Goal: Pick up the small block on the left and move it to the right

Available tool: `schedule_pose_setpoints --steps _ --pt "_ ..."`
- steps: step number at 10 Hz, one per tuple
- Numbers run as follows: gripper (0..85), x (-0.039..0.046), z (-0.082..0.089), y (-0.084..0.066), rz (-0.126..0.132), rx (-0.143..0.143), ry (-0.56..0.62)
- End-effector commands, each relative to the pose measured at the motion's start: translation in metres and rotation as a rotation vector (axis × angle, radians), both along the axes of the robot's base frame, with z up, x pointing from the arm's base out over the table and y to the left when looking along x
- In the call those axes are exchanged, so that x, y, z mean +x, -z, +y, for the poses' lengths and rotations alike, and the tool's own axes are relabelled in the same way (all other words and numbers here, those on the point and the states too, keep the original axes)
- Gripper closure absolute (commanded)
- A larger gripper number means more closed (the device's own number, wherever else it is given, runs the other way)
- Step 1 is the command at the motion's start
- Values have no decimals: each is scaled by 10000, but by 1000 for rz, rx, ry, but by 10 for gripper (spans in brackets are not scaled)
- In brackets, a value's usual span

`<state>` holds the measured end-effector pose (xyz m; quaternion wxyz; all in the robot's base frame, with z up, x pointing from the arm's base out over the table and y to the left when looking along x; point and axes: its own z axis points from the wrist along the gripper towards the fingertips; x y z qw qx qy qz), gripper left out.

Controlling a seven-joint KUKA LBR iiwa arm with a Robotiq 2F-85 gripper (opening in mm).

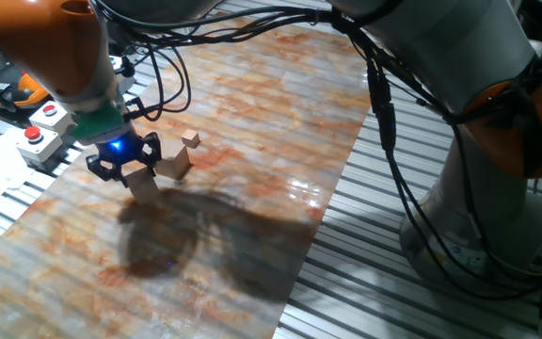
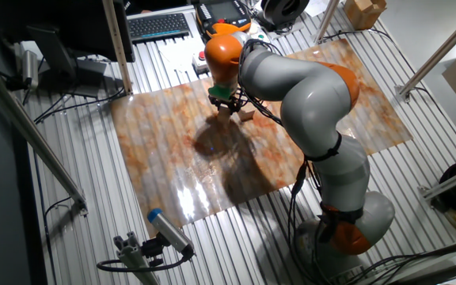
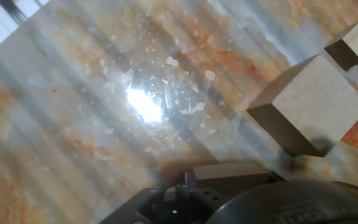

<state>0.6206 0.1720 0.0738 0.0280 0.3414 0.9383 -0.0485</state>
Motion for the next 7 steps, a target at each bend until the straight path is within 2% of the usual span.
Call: schedule_pose_setpoints --steps 1,5,6,7 --pt "340 -10 10 15 -2 2 4" --pt "340 -31 43 73 -6 5 30" --pt "170 -31 43 71 -5 2 39" --pt "170 -29 43 73 -4 2 44"
